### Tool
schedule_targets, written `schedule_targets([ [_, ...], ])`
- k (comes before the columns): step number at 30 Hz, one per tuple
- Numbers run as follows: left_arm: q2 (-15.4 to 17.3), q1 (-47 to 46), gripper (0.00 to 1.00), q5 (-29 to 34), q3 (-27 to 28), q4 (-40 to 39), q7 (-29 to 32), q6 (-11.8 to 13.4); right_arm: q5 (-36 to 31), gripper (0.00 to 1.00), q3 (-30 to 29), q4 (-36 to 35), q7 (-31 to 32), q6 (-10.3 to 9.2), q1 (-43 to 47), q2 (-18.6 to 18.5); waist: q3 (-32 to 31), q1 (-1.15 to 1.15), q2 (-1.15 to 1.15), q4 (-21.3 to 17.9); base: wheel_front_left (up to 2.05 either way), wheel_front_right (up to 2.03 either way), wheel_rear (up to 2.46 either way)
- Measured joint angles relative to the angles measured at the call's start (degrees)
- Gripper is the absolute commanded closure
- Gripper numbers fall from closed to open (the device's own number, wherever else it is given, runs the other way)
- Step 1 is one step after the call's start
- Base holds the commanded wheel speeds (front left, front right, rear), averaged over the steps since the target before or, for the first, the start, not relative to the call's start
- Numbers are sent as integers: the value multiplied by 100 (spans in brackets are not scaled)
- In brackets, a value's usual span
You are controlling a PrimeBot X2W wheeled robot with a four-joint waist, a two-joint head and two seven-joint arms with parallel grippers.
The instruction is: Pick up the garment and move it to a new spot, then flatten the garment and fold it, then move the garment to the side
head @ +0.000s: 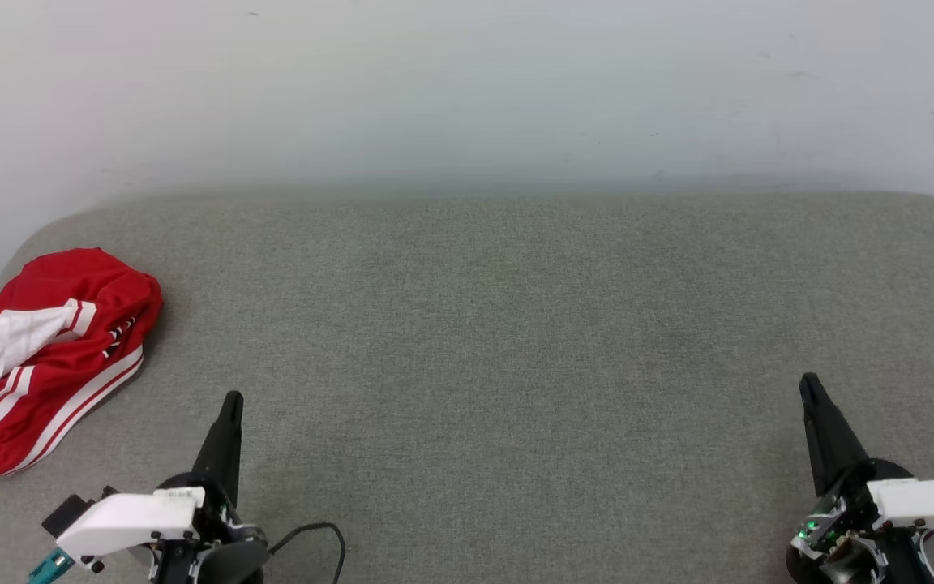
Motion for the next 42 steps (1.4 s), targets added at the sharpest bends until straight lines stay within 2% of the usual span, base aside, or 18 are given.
schedule_targets([
  [5, -21, 234, 0, 1, -34, 212, -32, 7, -7, 0, 26, 212, -32, -2, 223, 3, 4, 0, 0, -1, 0, 0, 0],
  [17, -21, 335, 0, 221, -59, 73, -371, 7, -324, 0, 200, 169, -365, -2, 228, 4, 16, 0, 0, -17, 0, 0, 0],
  [24, -22, 338, 0, 603, 80, 99, -546, 5, -593, 0, 232, 290, -542, -2, 224, 8, 16, 0, 0, -21, 0, 0, 0],
  [33, -21, 341, 0, 1190, 310, 71, -753, 5, -1456, 0, -29, 349, -755, -2, 137, 9, 19, 0, 0, -26, 0, 0, 0],
  [42, -23, 344, 0, 1918, 755, -269, -936, 5, -2715, 0, -170, -65, -937, -2, 88, 10, 49, 0, 0, -48, 0, 0, 0],
])
